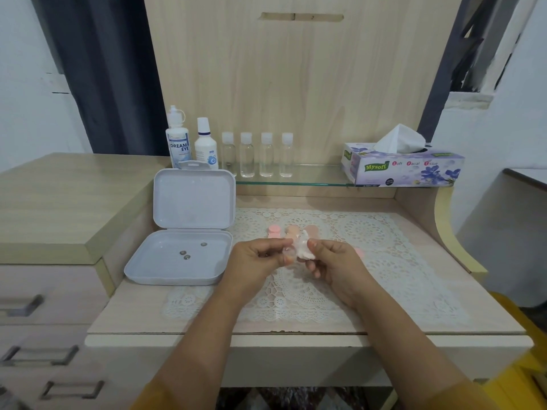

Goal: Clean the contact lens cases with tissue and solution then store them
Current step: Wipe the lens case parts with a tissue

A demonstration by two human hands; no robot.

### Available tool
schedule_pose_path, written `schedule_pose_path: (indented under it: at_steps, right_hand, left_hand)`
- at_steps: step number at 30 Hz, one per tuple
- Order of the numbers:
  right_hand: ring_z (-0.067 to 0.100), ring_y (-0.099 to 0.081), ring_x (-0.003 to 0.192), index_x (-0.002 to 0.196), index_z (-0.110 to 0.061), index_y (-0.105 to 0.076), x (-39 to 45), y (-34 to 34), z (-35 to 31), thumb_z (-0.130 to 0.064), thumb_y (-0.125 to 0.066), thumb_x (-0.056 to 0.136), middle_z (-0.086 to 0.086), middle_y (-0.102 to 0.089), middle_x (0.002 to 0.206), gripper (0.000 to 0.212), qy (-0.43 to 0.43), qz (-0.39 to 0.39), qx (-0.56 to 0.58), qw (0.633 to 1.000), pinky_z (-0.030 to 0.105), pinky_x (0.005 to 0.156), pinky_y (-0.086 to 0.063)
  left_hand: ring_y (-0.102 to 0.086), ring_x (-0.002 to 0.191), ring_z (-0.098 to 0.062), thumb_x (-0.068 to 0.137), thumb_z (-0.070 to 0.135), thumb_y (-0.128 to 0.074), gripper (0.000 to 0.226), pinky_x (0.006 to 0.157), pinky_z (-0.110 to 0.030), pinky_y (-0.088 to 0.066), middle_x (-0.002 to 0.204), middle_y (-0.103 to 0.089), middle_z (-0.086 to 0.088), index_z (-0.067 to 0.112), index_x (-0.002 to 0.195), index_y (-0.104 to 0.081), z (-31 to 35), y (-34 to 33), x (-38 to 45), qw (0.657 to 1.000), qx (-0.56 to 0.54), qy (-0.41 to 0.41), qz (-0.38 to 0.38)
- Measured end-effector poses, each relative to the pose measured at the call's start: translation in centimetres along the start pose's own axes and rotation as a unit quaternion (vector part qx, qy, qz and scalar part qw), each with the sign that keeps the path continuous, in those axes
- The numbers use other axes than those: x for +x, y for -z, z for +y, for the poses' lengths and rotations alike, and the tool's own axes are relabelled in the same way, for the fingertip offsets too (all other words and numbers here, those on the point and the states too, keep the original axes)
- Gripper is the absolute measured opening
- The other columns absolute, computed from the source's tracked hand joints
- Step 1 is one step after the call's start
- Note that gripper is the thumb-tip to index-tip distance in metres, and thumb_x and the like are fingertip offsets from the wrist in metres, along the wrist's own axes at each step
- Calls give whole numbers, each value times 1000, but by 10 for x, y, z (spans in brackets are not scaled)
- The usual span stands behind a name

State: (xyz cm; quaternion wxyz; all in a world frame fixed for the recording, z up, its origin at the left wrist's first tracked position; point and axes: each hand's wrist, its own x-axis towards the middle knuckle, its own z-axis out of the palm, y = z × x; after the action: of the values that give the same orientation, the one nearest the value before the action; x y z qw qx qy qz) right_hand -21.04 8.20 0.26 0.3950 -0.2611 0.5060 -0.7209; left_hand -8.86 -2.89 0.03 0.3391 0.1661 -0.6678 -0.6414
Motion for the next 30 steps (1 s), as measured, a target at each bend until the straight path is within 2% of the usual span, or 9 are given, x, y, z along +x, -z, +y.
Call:
schedule_pose_path:
  at_steps: [4,8,12,15,18,22,26,28,30]
  right_hand:
    - [11,-56,49,100,8,-64,-2,-2,0,-1,-49,95,10,-65,63,19,19,-16,37,999,24,56,-53]
    - [9,-57,59,116,7,-60,-3,1,-3,-8,-45,98,10,-69,80,28,-11,-73,2,997,28,70,-45]
    - [11,-46,49,96,8,-64,1,0,1,-10,-55,92,9,-60,60,20,0,-7,-1,1000,23,58,-47]
    - [12,-46,45,90,9,-65,2,-3,5,-5,-63,86,9,-54,55,14,17,44,15,999,22,50,-46]
    - [12,-61,56,97,5,-68,0,0,4,1,-65,85,8,-66,68,12,76,77,-52,993,20,57,-51]
    - [20,-67,72,107,4,-67,-1,1,5,-1,-54,93,17,-70,86,19,47,-15,-24,999,35,74,-54]
    - [16,-55,57,92,4,-68,0,-1,6,-4,-51,96,12,-61,68,19,9,-29,22,999,33,72,-48]
    - [14,-55,56,86,2,-68,-1,0,6,-4,-58,92,7,-60,63,13,51,15,-35,998,31,70,-50]
    - [11,-60,60,93,-2,-70,-3,0,4,0,-64,87,5,-66,70,9,108,59,-97,988,22,62,-51]
  left_hand:
    - [-69,89,-10,71,-8,-75,33,75,-21,-55,91,-75,0,17,92,-76,-3,0,2,1000,17,7,0]
    - [-70,88,-11,70,-8,-76,35,80,-28,-56,87,-75,3,22,88,-77,-4,-1,1,999,34,16,2]
    - [-67,77,-6,69,-7,-77,32,73,-25,-56,75,-72,8,21,85,-76,-2,-3,-1,999,48,8,7]
    - [-66,74,-7,69,-8,-77,31,72,-26,-57,70,-69,9,19,85,-75,-3,-3,0,998,57,4,13]
    - [-65,73,-9,69,-12,-75,32,72,-27,-57,69,-68,8,15,87,-76,-3,-4,0,999,52,9,4]
    - [-65,72,-9,68,-14,-74,34,71,-24,-56,71,-69,6,16,85,-76,-3,-4,-1,999,53,12,2]
    - [-67,73,-10,69,-11,-75,32,75,-31,-58,70,-69,6,16,86,-76,-3,-3,-2,998,57,12,1]
    - [-66,72,-11,69,-10,-76,31,74,-33,-58,69,-68,6,16,86,-76,-3,-3,-1,998,59,11,4]
    - [-64,72,-12,67,-8,-78,31,71,-32,-58,71,-67,3,16,85,-77,-3,-2,-1,998,57,13,2]
